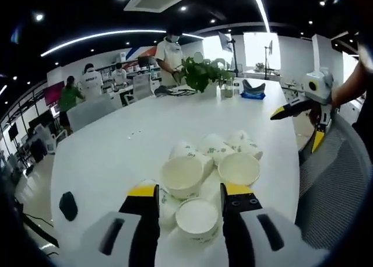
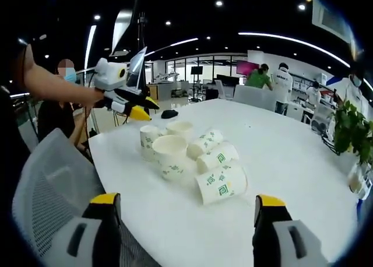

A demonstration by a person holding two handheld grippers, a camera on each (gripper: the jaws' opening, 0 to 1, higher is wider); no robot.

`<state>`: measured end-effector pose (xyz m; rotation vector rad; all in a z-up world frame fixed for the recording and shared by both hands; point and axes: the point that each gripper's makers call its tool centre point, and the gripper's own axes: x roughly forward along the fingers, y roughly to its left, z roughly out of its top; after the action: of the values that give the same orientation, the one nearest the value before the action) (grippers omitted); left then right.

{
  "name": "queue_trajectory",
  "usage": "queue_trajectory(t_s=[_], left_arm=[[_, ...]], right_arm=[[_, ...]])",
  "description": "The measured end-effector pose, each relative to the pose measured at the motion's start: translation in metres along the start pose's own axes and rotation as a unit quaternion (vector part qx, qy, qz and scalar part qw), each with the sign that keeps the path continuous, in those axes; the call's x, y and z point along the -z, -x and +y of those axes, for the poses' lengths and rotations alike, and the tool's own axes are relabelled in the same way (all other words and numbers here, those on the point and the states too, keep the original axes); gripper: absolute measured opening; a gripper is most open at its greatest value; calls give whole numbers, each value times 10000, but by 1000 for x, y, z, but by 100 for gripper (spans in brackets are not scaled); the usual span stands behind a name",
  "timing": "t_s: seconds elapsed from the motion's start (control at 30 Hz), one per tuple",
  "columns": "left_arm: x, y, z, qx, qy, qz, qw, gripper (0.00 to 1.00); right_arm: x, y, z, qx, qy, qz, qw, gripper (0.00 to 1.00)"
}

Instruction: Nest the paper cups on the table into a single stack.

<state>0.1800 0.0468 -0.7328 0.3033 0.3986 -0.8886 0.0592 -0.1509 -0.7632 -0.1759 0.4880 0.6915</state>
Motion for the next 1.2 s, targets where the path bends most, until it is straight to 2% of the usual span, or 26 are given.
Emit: queue_trajectory(t_s=[0.5,0.67,1.07,1.2], left_arm=[[-3,-29,-4,331,-375,273,9984,29],[2,-38,-9,493,-497,471,9964,26],[15,-57,-6,614,-785,893,9910,14],[22,-62,-11,744,-1023,1100,9859,14]], right_arm=[[1,0,0,-3,-52,27,10000,95],[1,0,-2,31,-86,2,10000,94],[3,-1,-1,-40,-115,42,9999,93],[4,-1,0,-45,-118,62,9999,92]])
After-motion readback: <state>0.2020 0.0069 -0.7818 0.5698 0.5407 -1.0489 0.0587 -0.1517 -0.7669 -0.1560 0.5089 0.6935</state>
